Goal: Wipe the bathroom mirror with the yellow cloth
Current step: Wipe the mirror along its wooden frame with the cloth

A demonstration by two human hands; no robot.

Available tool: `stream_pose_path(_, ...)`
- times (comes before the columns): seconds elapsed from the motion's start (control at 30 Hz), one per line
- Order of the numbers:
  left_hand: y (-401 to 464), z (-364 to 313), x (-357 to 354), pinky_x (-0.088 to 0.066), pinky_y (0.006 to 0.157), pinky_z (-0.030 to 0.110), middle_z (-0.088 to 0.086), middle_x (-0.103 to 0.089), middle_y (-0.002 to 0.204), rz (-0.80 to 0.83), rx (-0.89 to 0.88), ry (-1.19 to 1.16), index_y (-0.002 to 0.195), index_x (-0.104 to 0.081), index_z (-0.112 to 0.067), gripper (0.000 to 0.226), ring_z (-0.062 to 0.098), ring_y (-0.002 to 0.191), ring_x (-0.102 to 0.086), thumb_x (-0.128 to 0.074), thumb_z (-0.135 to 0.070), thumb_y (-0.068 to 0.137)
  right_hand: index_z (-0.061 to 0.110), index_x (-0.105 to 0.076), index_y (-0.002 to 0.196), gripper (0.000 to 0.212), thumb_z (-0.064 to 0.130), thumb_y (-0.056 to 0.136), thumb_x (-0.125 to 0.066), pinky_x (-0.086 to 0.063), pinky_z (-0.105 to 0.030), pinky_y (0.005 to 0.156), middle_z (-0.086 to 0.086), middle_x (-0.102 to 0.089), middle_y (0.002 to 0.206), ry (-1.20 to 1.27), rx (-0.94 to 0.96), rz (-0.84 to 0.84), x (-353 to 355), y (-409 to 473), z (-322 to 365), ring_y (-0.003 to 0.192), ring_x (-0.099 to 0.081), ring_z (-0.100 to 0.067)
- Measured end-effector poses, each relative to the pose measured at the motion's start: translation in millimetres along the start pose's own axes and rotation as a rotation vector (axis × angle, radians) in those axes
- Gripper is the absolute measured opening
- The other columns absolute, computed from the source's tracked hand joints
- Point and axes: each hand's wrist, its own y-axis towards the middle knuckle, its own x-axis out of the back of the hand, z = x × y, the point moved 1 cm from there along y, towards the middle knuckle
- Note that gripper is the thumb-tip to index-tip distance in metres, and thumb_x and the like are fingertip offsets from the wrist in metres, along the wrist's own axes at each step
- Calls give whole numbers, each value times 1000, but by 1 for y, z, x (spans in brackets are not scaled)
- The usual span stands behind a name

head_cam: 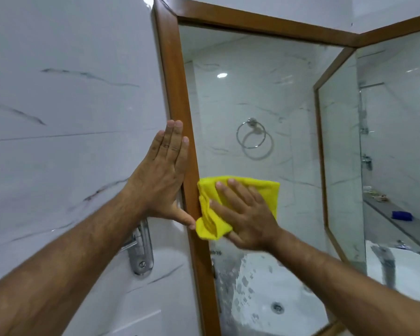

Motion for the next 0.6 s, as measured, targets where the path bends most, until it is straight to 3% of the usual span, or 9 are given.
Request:
stream_pose_path(0.17,-19,-18,-13,-10,119,62,38,10,155,57,23,22,148,-2,14,164,50,146,9,-37,-107,42,17,-33,153,74,41,88,-57,-21,-64,118,-21,-25,162,52,-220,-124,3,52,-14,152,-14,-43)
stream_pose_path(0.27,-29,-31,-24,-7,120,61,35,16,155,62,56,7,149,-1,13,165,50,146,12,-42,-105,41,15,-29,155,72,48,94,-46,-15,-67,119,-24,-23,162,80,-205,-166,-11,40,9,152,-12,-46)
stream_pose_path(0.4,-50,-60,-43,-5,120,61,38,11,155,63,126,-73,148,-4,14,159,49,147,10,-50,-98,46,16,-22,157,78,47,91,-48,-14,-66,120,-20,-18,164,115,-146,-105,-32,-25,48,151,-13,-48)
stream_pose_path(0.6,-78,-86,-61,-9,121,58,39,2,156,61,141,-95,148,-9,14,134,48,148,2,-51,-84,66,18,-36,150,64,53,98,-28,-25,-66,116,-22,-27,158,127,-94,41,-27,-55,49,148,-21,-49)
